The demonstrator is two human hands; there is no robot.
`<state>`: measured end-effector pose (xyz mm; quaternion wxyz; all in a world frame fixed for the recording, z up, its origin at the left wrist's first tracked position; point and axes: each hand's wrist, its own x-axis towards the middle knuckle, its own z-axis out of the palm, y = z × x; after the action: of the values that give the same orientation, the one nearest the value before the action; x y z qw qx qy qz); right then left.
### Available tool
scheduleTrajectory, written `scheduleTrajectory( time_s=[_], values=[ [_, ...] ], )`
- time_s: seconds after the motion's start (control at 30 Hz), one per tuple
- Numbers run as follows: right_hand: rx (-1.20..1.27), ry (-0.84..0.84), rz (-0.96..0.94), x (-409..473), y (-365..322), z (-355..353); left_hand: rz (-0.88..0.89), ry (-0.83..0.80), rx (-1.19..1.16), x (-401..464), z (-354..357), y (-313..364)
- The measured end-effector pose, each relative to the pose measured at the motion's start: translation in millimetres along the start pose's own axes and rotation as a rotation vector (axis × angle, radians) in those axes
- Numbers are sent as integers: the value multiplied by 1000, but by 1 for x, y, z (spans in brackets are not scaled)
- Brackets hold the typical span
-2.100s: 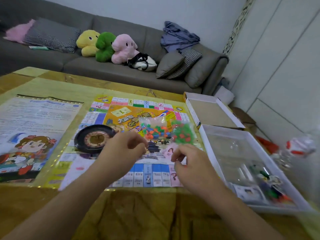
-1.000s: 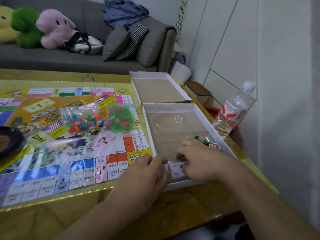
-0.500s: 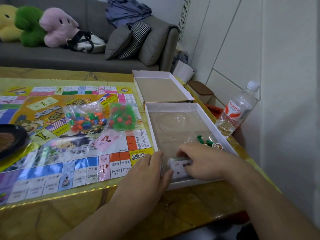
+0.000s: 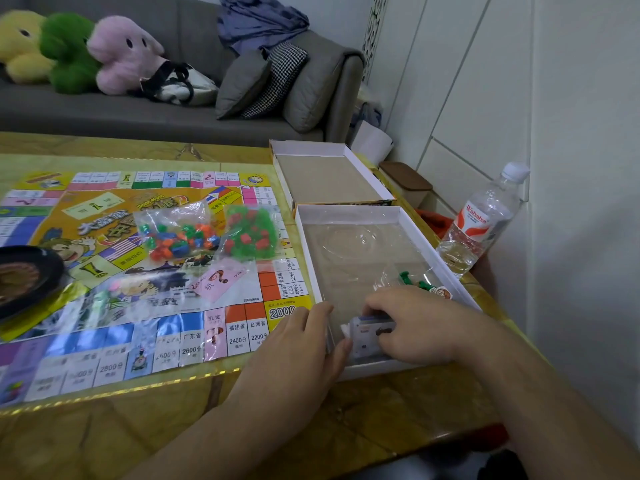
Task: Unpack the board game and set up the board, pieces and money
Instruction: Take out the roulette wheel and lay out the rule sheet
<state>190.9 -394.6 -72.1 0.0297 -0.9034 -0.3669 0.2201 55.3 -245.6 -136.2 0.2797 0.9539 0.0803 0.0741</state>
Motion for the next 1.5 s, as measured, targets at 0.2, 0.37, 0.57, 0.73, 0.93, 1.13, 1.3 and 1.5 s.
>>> scheduleTrajectory(
  time_s=[0.2, 0.37, 0.57, 0.73, 0.93, 1.13, 1.3, 1.5],
  values=[
    [15, -2, 12, 0, -1, 1, 10, 9, -5, 0, -1, 1],
    [9, -38, 37, 3, -6, 1, 16, 13, -2, -1, -2, 1],
    [-18, -53, 62, 5, -11, 1, 11, 5, 2, 0, -2, 1],
    [-31, -35, 33, 2, -13, -1, 12, 17, 1, 1, 0, 0],
    [-59, -41, 35, 0, -15, -1, 12, 22, 3, 1, 1, -1],
    [-62, -52, 41, -1, -17, -1, 12, 22, 7, 0, 2, -1],
    [-51, -44, 44, -4, -17, -2, 12, 14, 16, 0, 0, 0],
    [5, -23, 26, -4, -12, 1, 1, -6, 19, 0, -3, 3]
  ],
)
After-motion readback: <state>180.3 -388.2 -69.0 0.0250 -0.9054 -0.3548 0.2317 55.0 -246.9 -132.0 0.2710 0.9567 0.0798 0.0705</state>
